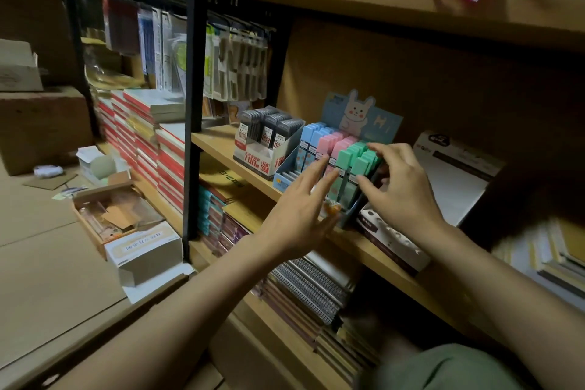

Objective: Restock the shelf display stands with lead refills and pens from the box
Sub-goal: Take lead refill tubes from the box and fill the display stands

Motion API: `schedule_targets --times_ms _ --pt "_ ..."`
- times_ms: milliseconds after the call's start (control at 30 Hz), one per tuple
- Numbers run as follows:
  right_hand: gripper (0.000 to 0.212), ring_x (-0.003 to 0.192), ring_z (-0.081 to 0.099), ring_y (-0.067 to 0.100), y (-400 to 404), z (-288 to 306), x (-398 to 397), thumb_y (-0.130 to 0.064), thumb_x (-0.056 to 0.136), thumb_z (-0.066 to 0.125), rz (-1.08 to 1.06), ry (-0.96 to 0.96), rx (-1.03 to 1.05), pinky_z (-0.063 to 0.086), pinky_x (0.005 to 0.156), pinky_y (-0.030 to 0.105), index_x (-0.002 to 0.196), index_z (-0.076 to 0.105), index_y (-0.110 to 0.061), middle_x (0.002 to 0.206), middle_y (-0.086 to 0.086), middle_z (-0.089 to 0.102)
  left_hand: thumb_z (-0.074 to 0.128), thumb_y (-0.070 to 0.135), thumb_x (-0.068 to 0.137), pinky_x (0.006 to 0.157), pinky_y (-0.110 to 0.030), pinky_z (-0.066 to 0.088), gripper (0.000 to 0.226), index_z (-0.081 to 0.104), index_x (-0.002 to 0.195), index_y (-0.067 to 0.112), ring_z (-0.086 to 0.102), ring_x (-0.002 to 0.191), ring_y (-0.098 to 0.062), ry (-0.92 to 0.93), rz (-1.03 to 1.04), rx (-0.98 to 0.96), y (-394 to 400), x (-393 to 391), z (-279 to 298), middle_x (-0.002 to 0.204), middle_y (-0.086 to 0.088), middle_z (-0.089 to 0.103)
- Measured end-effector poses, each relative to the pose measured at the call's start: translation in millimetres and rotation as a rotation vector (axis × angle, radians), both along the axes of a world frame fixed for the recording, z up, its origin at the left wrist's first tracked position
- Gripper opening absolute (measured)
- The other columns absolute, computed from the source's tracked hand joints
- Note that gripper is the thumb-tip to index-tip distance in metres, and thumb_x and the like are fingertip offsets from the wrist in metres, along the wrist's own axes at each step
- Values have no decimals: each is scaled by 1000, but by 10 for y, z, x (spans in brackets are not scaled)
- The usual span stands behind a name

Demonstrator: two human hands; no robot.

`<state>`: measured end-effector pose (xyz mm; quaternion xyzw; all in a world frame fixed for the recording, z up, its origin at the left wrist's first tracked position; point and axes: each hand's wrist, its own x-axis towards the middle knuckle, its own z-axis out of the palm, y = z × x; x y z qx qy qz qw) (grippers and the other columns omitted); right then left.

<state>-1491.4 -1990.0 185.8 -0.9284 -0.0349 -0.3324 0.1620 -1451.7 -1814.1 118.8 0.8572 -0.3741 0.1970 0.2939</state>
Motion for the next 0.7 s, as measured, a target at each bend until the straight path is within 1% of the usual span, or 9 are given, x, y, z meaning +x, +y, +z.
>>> schedule_targets --times_ms 133,233,300,367,467,533,600,633,700 --pt "57 132 41 19 -127 87 -13 -23 92 63 40 47 -49 33 105 25 144 43 -12 144 3 43 55 40 95 123 -38 9 80 8 155 15 -3 150 -15 -15 -14 -11 -172 95 322 164 -2 -2" --pt "67 146 23 15 -150 66 7 -30 96 58 73 177 -87 23 119 34 153 27 -15 159 0 26 54 39 96 123 -35 7 77 12 155 13 0 150 -16 5 -21 36 -260 156 438 163 -3 6" --pt "68 148 16 13 -156 -9 18 -34 98 53 69 254 -145 18 121 35 155 21 -18 161 -2 21 57 35 95 122 -34 12 74 19 153 11 9 149 -17 -8 -52 48 -255 156 426 162 -5 14" --pt "67 147 19 12 -170 -60 19 -36 98 52 65 244 -127 19 120 31 155 21 -20 160 -3 24 60 30 93 121 -36 16 74 22 153 11 13 149 -17 -14 -88 37 -226 158 416 161 -5 18" --pt "67 144 24 15 -190 -14 59 -32 97 53 86 194 -51 25 116 31 154 20 -18 157 1 29 64 28 89 120 -25 9 81 17 154 17 10 147 -11 17 -89 -18 -174 241 478 162 1 13" --pt "70 147 17 17 -215 34 85 -26 98 51 81 228 -73 19 120 33 156 14 -18 160 3 23 63 32 88 115 -22 4 84 14 155 21 7 147 -9 34 -44 13 -154 341 550 162 5 8" --pt "69 148 16 17 -241 39 87 -20 96 50 60 278 -117 18 121 34 155 15 -16 160 4 21 62 36 87 116 -30 2 86 10 155 25 1 148 -12 47 7 125 -147 450 605 163 5 1" --pt "68 147 19 18 -253 29 79 -18 95 51 53 295 -126 20 120 35 154 19 -15 160 3 23 62 37 86 119 -35 2 88 8 155 26 -3 149 -13 55 32 190 -147 501 621 163 5 -2" --pt "66 140 30 20 -272 25 64 -13 93 51 60 294 -79 33 115 37 152 23 -16 156 1 26 64 37 84 122 -42 4 92 6 155 26 -6 149 -15 78 59 281 -157 567 637 163 4 -3"
